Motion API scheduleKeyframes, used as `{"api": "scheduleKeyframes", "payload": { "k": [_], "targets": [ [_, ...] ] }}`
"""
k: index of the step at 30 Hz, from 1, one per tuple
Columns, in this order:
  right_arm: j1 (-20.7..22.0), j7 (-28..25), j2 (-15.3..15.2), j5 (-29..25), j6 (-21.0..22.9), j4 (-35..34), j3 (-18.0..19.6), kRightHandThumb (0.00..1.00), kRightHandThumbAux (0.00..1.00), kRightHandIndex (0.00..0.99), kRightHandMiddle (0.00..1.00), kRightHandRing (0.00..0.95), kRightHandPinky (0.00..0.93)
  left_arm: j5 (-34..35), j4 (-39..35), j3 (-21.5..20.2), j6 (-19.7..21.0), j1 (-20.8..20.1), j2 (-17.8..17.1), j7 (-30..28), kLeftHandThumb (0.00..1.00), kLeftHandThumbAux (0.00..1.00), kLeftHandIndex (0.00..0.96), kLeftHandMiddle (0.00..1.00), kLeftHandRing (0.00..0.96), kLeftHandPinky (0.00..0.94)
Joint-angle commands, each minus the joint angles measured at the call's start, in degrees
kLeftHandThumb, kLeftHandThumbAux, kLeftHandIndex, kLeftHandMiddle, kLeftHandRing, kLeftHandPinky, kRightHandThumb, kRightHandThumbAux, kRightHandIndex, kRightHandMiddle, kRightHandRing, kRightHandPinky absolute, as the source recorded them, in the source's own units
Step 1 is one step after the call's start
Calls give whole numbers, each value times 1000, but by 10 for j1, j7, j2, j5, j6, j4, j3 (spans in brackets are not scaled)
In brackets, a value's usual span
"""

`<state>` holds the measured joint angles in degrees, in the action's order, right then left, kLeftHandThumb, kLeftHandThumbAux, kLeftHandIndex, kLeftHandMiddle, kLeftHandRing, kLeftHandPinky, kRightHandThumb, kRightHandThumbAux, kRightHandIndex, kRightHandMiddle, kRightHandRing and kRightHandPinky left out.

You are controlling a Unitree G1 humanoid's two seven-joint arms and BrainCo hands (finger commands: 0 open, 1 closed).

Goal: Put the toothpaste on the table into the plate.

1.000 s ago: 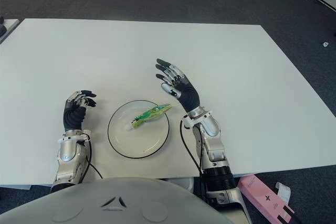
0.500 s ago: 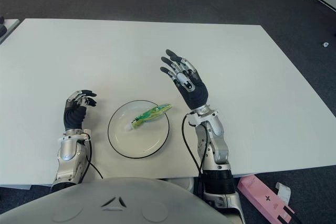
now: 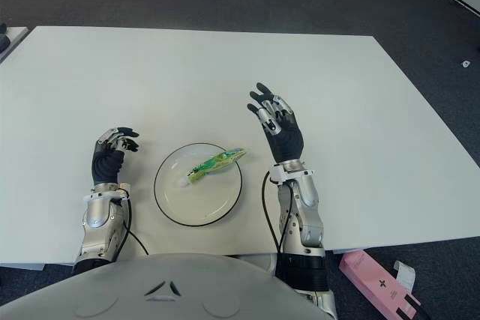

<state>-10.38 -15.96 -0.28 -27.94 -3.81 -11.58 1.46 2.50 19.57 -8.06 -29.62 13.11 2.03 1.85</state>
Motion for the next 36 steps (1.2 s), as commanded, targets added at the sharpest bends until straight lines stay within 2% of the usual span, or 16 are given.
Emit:
{"api": "scheduleKeyframes", "payload": {
  "k": [1, 10, 11, 12, 15, 17, 27, 36],
  "targets": [
    [-6, 35, 19, 40, -26, 22, 15, 310, 777, 373, 411, 417, 449, 8, 48, 2, 35, 27, 6, -6, 836, 677, 425, 475, 582, 553],
    [-9, 97, 49, 111, -67, 71, 26, 294, 827, 433, 455, 461, 472, 9, 46, 3, 37, 28, 8, -3, 836, 677, 424, 475, 577, 546],
    [-9, 102, 52, 117, -74, 79, 27, 437, 792, 430, 462, 466, 475, 9, 46, 3, 37, 28, 8, -3, 836, 677, 424, 475, 577, 548],
    [-6, 106, 55, 125, -91, 104, 30, 529, 769, 429, 466, 469, 477, 8, 46, 3, 35, 28, 8, -3, 836, 677, 424, 475, 577, 550],
    [1, 115, 58, 138, -123, 145, 33, 641, 740, 427, 476, 475, 477, 8, 46, 3, 34, 29, 8, -3, 836, 677, 425, 475, 577, 551],
    [2, 123, 58, 142, -136, 159, 35, 669, 734, 428, 482, 478, 479, 8, 46, 3, 33, 28, 8, -3, 837, 677, 425, 475, 577, 556],
    [9, 136, 53, 142, -164, 208, 41, 699, 726, 429, 499, 492, 487, 3, 42, 5, 31, 30, 10, 2, 837, 677, 426, 475, 576, 558],
    [15, 163, 54, 146, -157, 248, 50, 698, 727, 429, 506, 492, 480, 7, 38, 4, 39, 30, 9, 1, 836, 677, 423, 477, 578, 553]
  ]
}}
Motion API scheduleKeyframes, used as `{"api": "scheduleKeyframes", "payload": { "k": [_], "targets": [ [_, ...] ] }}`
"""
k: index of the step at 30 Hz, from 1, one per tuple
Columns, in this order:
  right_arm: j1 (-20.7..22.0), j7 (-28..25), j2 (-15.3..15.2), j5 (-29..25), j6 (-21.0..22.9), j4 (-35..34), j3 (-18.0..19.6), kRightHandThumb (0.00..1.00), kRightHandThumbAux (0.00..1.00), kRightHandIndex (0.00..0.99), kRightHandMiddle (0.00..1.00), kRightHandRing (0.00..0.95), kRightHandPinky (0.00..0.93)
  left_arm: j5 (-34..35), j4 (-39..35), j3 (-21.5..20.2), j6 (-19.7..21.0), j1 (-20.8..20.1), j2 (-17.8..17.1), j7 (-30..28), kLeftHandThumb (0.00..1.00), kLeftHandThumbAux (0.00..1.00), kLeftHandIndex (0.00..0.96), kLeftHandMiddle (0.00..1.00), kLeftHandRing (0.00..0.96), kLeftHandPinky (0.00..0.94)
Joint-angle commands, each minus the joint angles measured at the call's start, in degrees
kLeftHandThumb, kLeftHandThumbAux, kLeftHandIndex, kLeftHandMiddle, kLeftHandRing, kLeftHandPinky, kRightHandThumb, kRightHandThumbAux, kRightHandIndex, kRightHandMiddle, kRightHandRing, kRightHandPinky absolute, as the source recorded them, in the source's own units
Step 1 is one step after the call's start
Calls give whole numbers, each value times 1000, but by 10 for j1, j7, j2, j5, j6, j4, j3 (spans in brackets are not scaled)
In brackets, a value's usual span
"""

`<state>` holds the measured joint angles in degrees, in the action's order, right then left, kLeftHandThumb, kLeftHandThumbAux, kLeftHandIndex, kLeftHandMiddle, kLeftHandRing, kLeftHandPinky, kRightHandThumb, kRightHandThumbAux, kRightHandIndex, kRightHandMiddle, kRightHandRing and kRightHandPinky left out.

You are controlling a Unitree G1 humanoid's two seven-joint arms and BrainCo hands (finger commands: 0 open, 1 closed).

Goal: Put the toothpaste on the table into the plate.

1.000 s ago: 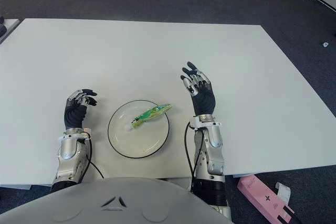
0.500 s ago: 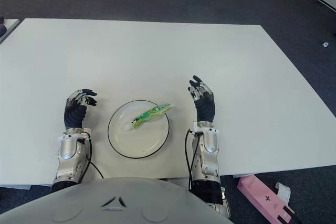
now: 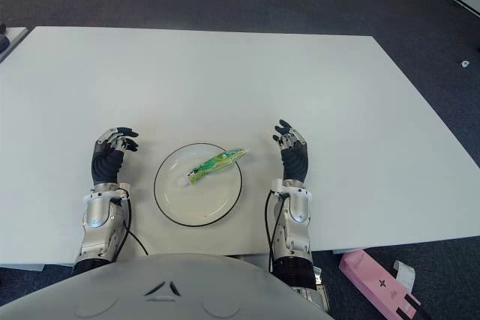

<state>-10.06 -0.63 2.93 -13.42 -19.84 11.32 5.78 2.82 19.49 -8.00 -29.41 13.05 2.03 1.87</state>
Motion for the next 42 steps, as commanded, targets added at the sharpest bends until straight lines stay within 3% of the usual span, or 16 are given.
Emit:
{"api": "scheduleKeyframes", "payload": {
  "k": [1, 19, 33, 42],
  "targets": [
    [12, 11, 22, 0, 4, 21, 7, 698, 728, 429, 506, 492, 480, 4, 39, 3, 37, 30, 9, 0, 836, 677, 423, 477, 578, 553],
    [28, 11, 24, -21, 15, 81, 21, 699, 727, 431, 527, 512, 496, 11, 38, 2, 44, 29, 6, -7, 836, 677, 421, 479, 583, 559],
    [29, -9, 32, -53, 33, 97, 28, 701, 728, 431, 541, 529, 516, 15, 40, 2, 43, 28, 5, -7, 836, 678, 421, 476, 582, 553],
    [26, -11, 27, -45, 46, 103, 22, 699, 727, 431, 543, 527, 510, 13, 41, 4, 39, 29, 4, -9, 836, 677, 426, 474, 581, 549]
  ]
}}
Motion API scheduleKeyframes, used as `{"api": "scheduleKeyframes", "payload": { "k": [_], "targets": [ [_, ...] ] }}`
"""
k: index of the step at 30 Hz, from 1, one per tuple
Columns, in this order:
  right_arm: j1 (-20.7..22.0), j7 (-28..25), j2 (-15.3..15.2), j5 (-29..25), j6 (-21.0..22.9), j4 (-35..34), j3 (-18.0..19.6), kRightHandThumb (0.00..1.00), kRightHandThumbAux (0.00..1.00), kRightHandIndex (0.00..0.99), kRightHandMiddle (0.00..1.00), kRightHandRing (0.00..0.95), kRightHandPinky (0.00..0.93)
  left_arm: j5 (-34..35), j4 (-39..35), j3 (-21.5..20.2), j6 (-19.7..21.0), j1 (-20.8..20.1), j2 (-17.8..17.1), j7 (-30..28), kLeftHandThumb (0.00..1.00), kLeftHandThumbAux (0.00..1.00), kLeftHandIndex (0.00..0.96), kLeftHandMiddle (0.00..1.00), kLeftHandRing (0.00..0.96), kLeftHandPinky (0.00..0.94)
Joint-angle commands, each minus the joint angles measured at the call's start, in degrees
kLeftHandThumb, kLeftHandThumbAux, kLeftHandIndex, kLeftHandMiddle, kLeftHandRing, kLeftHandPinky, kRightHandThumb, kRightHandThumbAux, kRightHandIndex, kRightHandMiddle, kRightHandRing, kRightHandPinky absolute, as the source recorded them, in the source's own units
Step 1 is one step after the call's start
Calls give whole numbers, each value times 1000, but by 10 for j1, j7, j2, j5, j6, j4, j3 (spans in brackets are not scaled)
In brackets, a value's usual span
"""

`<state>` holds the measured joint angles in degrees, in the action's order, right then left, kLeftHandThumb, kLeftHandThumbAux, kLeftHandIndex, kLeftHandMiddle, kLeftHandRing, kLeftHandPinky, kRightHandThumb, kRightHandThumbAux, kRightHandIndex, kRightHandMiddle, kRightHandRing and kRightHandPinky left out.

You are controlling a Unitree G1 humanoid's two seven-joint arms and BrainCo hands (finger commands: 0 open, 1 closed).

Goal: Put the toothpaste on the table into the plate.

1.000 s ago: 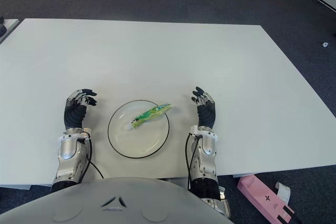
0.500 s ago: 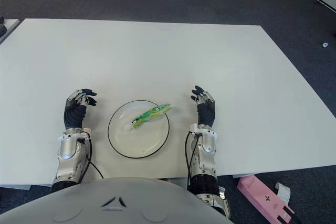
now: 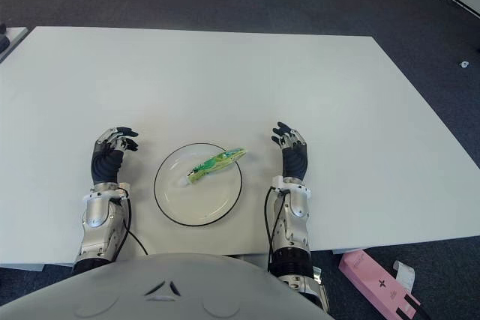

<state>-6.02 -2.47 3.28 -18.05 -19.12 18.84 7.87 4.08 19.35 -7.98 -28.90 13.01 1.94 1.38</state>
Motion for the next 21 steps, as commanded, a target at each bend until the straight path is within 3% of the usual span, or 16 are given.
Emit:
{"api": "scheduleKeyframes", "payload": {
  "k": [1, 21],
  "targets": [
    [-15, 9, 24, 2, 40, 27, 0, 699, 727, 431, 543, 527, 510, 0, 42, 4, 34, 29, 5, -4, 836, 677, 426, 474, 581, 550],
    [-14, -8, 19, 8, 50, 43, -2, 698, 727, 430, 539, 525, 506, 0, 38, 7, 41, 31, 6, -5, 837, 677, 426, 475, 577, 544]
  ]
}}
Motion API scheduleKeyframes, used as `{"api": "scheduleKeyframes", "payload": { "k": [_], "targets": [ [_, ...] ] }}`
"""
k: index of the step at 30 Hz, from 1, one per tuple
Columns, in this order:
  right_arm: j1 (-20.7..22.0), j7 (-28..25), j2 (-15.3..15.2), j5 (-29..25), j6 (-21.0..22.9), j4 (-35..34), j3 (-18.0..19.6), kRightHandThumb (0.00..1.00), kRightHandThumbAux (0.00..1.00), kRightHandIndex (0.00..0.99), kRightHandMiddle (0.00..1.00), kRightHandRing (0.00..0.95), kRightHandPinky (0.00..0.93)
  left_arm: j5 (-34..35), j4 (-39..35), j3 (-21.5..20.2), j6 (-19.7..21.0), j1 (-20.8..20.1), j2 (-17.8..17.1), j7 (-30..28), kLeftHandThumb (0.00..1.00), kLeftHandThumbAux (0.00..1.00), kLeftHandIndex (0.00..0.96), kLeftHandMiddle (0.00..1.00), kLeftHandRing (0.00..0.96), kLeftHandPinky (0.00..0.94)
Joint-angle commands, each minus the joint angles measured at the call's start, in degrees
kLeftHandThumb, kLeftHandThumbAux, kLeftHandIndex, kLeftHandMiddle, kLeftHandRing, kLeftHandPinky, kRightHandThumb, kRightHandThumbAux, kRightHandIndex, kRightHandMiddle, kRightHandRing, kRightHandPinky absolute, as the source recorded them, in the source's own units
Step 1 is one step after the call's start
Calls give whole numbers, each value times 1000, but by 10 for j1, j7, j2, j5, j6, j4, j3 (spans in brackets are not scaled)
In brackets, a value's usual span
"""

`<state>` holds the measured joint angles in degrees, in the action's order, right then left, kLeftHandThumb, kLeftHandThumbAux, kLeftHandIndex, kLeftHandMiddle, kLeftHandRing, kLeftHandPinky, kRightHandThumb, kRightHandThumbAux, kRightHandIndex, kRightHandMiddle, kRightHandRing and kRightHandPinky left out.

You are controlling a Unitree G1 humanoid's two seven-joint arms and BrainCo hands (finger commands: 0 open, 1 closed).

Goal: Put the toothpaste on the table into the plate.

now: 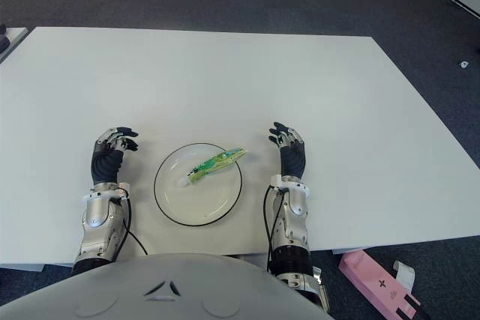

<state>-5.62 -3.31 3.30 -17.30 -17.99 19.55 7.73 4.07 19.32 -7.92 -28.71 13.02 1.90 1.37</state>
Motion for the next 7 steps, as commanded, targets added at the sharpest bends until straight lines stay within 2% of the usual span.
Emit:
{"api": "scheduleKeyframes", "payload": {
  "k": [1, 7],
  "targets": [
    [-18, -1, 18, 0, 39, 37, 0, 698, 727, 430, 538, 524, 504, -1, 38, 7, 39, 31, 6, -5, 837, 677, 426, 475, 577, 544],
    [-22, -3, 20, -4, 54, 28, 0, 699, 727, 430, 529, 519, 503, -3, 42, 8, 33, 31, 3, -8, 836, 677, 425, 474, 577, 548]
  ]
}}
